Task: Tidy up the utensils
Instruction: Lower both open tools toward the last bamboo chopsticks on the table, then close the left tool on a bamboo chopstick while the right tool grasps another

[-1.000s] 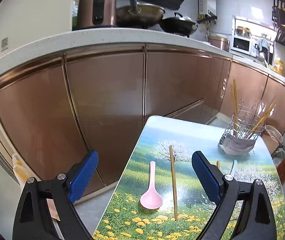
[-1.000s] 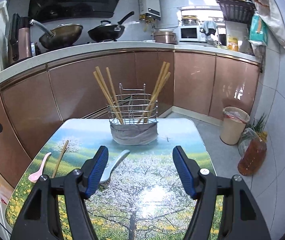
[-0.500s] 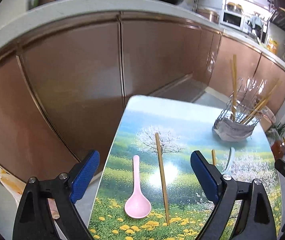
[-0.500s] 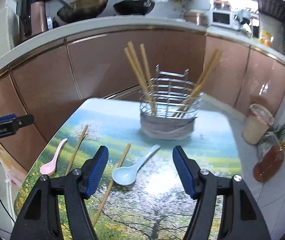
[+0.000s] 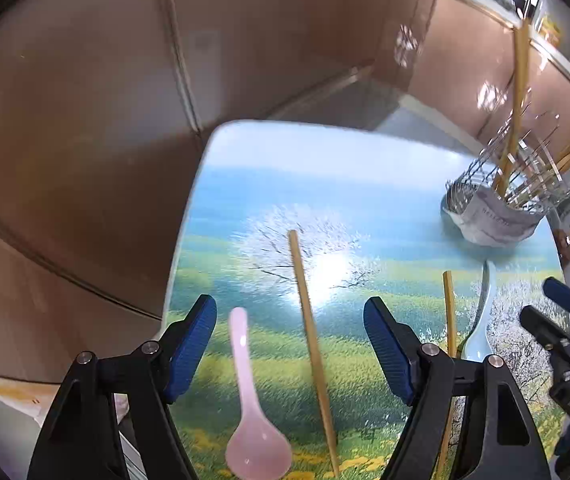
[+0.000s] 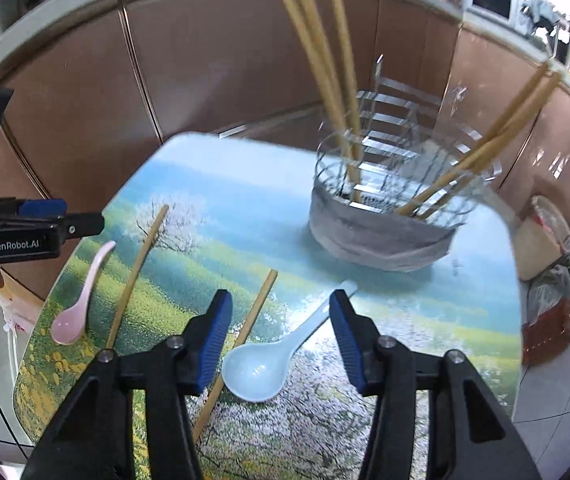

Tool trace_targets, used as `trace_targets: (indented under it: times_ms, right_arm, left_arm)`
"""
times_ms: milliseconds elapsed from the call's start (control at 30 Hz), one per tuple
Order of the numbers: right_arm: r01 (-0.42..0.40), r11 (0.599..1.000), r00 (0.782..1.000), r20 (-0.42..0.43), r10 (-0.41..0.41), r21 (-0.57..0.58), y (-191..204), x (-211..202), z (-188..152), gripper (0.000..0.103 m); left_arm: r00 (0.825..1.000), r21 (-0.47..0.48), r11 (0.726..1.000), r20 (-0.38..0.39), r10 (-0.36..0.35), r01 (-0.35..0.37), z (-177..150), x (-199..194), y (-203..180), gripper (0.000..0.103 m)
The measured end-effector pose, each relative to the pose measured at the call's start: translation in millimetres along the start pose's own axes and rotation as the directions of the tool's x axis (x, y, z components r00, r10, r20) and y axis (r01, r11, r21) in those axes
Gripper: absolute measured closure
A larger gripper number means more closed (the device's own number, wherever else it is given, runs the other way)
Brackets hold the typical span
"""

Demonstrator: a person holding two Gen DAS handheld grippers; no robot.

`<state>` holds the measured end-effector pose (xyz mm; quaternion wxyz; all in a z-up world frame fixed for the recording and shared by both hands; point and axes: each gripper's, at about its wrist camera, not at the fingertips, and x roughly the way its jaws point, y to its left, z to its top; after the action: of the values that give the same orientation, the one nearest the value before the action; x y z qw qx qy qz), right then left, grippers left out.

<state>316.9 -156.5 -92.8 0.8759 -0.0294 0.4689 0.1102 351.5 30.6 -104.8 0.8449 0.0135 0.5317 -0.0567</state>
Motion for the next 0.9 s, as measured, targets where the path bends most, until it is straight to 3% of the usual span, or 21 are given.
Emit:
trace_targets:
  times_ms: [100,300,467,667,900]
  right_arm:
    - [-0.028,1.000,0.997,-0.065,0.028,0.003,1,20,7,0.057]
    - [-0.053,0.999,0.986,-0.156,0.054,0.010,0,52,15,0.057]
    - [-0.053,0.999,0.978,-0.203,0.050,-0.008,8,68,17,0.057]
    - [-0.045,0.999,0.972,-0.230,0.043,-0.005,10,80,21,0.060]
    - [-0.054,0.999,0.962,-0.266,0.054,0.007,15,97,22,0.064]
  left_arm:
    - [0.996,0.003,1.000,-0.081,-0.024,0.024,11,23,-1,0.034]
    - [0.987,-0.036,0.999,-0.161,-0.018,0.012,27,55,5,0.038]
    - [0.976,-0.049,0.999,-0.214,-0.030,0.020,33,76,6,0.053]
    - [0.968,-0.058,0.997,-0.246,-0.054,0.041,35,88,7,0.066]
    - [0.962,-0.053,0.998,-0.266,-0.058,0.046,37,97,4,0.072]
